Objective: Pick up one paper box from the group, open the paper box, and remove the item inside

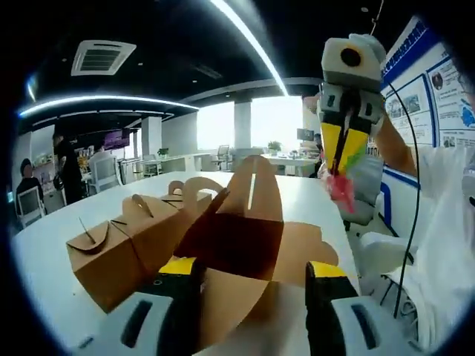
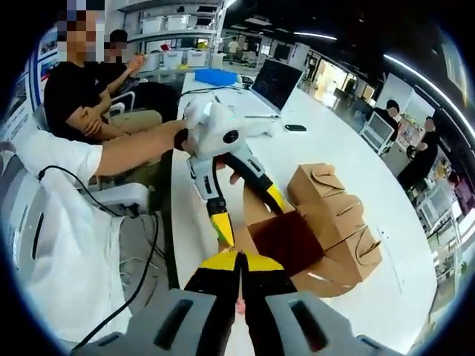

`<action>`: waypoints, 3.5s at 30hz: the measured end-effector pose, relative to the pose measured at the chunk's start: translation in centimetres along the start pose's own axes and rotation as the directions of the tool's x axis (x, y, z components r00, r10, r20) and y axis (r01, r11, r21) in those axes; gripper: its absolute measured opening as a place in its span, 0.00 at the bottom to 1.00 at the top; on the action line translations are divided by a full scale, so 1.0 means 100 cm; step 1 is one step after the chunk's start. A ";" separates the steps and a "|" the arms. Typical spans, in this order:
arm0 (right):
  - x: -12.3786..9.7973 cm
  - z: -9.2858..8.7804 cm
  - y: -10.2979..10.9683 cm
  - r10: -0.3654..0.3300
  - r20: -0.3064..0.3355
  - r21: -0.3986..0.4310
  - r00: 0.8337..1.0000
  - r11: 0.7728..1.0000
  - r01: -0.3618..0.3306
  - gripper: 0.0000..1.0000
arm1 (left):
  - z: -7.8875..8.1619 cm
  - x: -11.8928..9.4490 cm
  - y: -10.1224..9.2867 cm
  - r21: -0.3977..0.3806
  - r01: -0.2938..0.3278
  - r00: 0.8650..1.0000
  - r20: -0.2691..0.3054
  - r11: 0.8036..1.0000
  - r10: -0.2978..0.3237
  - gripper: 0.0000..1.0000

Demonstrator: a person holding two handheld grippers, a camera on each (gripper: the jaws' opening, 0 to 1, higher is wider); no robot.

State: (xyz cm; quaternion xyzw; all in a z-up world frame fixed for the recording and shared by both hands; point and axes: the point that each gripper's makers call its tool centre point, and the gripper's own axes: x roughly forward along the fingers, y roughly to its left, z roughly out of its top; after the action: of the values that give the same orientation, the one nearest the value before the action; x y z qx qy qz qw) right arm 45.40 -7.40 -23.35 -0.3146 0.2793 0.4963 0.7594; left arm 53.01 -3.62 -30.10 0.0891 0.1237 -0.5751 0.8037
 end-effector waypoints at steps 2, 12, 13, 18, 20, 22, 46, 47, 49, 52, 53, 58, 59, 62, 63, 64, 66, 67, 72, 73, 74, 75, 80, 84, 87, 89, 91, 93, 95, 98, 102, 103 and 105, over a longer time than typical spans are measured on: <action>0.000 -0.002 0.002 -0.002 0.012 0.008 1.000 1.000 0.002 0.03 | 0.000 0.000 0.001 0.003 0.001 1.000 0.001 1.000 -0.001 0.58; 0.012 -0.011 0.027 0.029 0.056 0.040 0.998 0.999 -0.031 0.03 | 0.000 0.002 0.007 0.014 0.003 1.000 -0.002 1.000 -0.003 0.57; 0.014 -0.012 0.029 0.026 0.055 0.051 0.998 0.998 -0.029 0.03 | 0.001 0.002 0.007 0.015 0.005 1.000 -0.005 1.000 -0.005 0.58; 0.023 -0.012 0.042 0.032 0.066 0.059 0.997 0.998 -0.036 0.03 | 0.001 0.004 0.010 0.021 0.006 1.000 -0.020 1.000 -0.005 0.57; 0.024 -0.012 0.044 0.033 0.070 0.051 0.997 0.998 -0.037 0.03 | 0.001 0.005 0.010 0.024 0.007 1.000 -0.022 1.000 -0.007 0.57; 0.026 -0.012 0.045 0.026 0.071 0.046 0.997 0.999 -0.029 0.03 | 0.002 0.006 0.012 0.020 0.009 1.000 -0.022 1.000 -0.009 0.57; 0.073 -0.046 0.050 0.014 0.028 0.148 1.000 0.989 -0.018 0.03 | 0.003 0.010 0.023 0.070 0.019 0.993 -0.115 0.997 -0.011 0.57; 0.074 -0.047 0.049 0.014 0.026 0.151 1.000 0.988 -0.018 0.03 | 0.002 0.010 0.024 0.077 0.018 0.993 -0.121 0.997 -0.009 0.57; 0.077 -0.049 0.049 0.015 0.020 0.156 1.000 0.988 -0.018 0.03 | 0.003 0.009 0.026 0.089 0.017 0.991 -0.134 0.996 -0.005 0.57; 0.081 -0.049 0.047 0.013 0.029 0.175 0.999 0.984 -0.018 0.03 | 0.011 0.006 0.030 0.075 -0.003 0.993 -0.115 0.997 0.012 0.56; 0.083 -0.049 0.047 0.014 0.032 0.181 0.999 0.983 -0.020 0.03 | 0.012 0.006 0.031 0.073 -0.006 0.993 -0.114 0.997 0.014 0.54; 0.094 -0.051 0.045 0.015 0.041 0.202 0.999 0.979 -0.023 0.03 | 0.018 0.001 0.029 0.073 -0.010 0.995 -0.101 0.997 0.017 0.58; 0.095 -0.051 0.045 0.015 0.042 0.206 0.999 0.978 -0.023 0.03 | 0.018 -0.001 0.028 0.073 -0.010 0.995 -0.101 0.997 0.017 0.58; 0.097 -0.052 0.045 0.014 0.045 0.209 0.999 0.978 -0.023 0.03 | 0.019 -0.004 0.027 0.074 -0.010 0.995 -0.098 0.997 0.017 0.58; 0.097 -0.052 0.045 0.013 0.046 0.209 0.999 0.978 -0.023 0.04 | 0.019 -0.006 0.026 0.076 -0.011 0.995 -0.097 0.997 0.019 0.58; 0.098 -0.052 0.044 0.014 0.048 0.208 0.999 0.978 -0.023 0.04 | 0.020 -0.007 0.025 0.078 -0.011 0.995 -0.095 0.997 0.019 0.58; 0.099 -0.053 0.044 0.009 0.049 0.209 0.999 0.978 -0.019 0.04 | 0.023 -0.010 0.022 0.079 -0.009 0.997 -0.081 0.997 0.015 0.57; 0.100 -0.053 0.043 0.005 0.051 0.207 0.999 0.978 -0.015 0.05 | 0.026 -0.011 0.021 0.078 -0.009 0.997 -0.072 0.997 0.014 0.57; 0.100 -0.051 0.040 -0.005 0.078 0.207 0.997 0.978 -0.011 0.11 | 0.038 -0.020 0.018 0.100 -0.027 0.999 -0.036 0.995 0.030 0.55; 0.101 -0.051 0.040 -0.006 0.081 0.206 0.997 0.978 -0.011 0.12 | 0.041 -0.023 0.017 0.103 -0.028 0.999 -0.032 0.994 0.032 0.55; 0.101 -0.050 0.039 -0.010 0.088 0.206 0.996 0.978 -0.009 0.13 | 0.043 -0.025 0.016 0.105 -0.030 0.999 -0.028 0.994 0.033 0.55; 0.101 -0.050 0.039 -0.010 0.091 0.207 0.996 0.978 -0.009 0.14 | 0.047 -0.027 0.016 0.109 -0.034 0.999 -0.018 0.993 0.036 0.55; 0.103 -0.054 0.037 -0.018 0.090 0.217 0.996 0.976 -0.002 0.14 | 0.057 -0.035 0.012 0.122 -0.042 0.999 0.004 0.992 0.042 0.55; 0.106 -0.055 0.036 -0.018 0.094 0.223 0.995 0.975 -0.004 0.16 | 0.061 -0.039 0.005 0.132 -0.043 0.999 0.020 0.990 0.040 0.55; 0.104 -0.049 0.029 -0.060 0.119 0.218 0.991 0.975 0.033 0.18 | 0.061 -0.041 0.004 0.138 -0.047 0.999 0.020 0.989 0.044 0.55; 0.102 -0.049 0.023 -0.096 0.109 0.170 0.989 0.982 0.077 0.18 | 0.060 -0.042 0.000 0.143 -0.047 0.999 0.020 0.989 0.045 0.55; 0.104 -0.052 0.025 -0.088 0.093 0.156 0.992 0.985 0.072 0.19 | 0.059 -0.043 -0.003 0.144 -0.045 0.999 0.022 0.989 0.043 0.55; 0.103 -0.052 0.026 -0.081 0.096 0.167 0.992 0.984 0.065 0.19 | 0.058 -0.044 -0.006 0.145 -0.047 0.999 0.022 0.988 0.044 0.55; 0.100 -0.050 0.029 -0.064 0.107 0.180 0.992 0.983 0.044 0.19 | 0.058 -0.046 -0.006 0.150 -0.049 0.999 0.024 0.988 0.045 0.55; 0.092 -0.046 0.032 -0.051 0.130 0.202 0.990 0.979 0.024 0.19 | 0.060 -0.049 -0.005 0.148 -0.050 0.998 0.031 0.988 0.046 0.55; 0.074 -0.042 0.030 -0.069 0.159 0.208 0.985 0.978 0.035 0.19 | 0.059 -0.055 -0.004 0.132 -0.062 0.998 0.033 0.989 0.059 0.54; 0.069 -0.041 0.029 -0.074 0.171 0.216 0.982 0.976 0.036 0.19 | 0.058 -0.057 -0.005 0.129 -0.067 0.997 0.031 0.989 0.063 0.53; 0.059 -0.041 0.029 -0.079 0.184 0.223 0.980 0.974 0.036 0.19 | 0.050 -0.062 -0.003 0.085 -0.091 0.996 -0.009 0.992 0.092 0.51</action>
State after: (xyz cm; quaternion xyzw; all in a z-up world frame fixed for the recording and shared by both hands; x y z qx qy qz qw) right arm 44.33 -6.19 -30.93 -0.1879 0.2487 0.4682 0.8269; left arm 51.29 0.39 -23.43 0.1321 0.1001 -0.5417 0.8241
